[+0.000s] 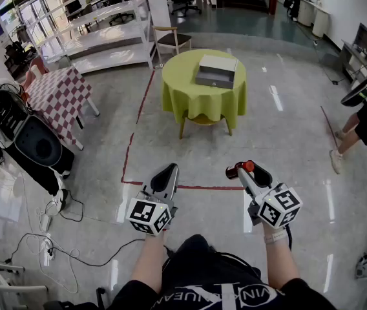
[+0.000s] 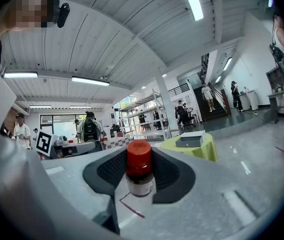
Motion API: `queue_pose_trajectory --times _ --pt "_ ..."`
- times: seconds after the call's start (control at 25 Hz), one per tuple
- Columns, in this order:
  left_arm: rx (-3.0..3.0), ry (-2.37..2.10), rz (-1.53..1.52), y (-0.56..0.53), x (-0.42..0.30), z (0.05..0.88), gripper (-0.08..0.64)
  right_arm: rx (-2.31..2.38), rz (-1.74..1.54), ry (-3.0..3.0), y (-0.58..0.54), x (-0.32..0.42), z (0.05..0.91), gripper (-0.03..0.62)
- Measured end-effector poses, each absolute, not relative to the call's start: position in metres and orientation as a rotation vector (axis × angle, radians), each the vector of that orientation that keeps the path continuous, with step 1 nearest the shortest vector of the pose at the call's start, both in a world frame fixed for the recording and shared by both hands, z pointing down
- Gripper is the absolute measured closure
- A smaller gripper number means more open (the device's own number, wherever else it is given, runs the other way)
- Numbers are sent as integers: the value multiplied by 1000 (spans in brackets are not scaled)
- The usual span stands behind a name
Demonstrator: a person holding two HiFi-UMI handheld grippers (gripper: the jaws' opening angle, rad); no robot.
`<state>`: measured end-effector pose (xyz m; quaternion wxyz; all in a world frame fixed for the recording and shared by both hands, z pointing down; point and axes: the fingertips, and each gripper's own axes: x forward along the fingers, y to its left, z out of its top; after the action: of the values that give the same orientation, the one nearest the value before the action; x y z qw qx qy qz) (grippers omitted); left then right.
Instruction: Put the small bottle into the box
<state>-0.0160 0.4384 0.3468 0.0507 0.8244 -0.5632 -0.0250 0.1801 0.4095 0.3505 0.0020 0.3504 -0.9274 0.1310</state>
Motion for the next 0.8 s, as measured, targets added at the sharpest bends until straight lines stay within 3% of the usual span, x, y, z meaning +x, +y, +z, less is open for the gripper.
queue_pose_trajectory --times 0.8 --pt "2414 -1733 -32 396 -35 374 545 1067 488 -2883 357 164 375 445"
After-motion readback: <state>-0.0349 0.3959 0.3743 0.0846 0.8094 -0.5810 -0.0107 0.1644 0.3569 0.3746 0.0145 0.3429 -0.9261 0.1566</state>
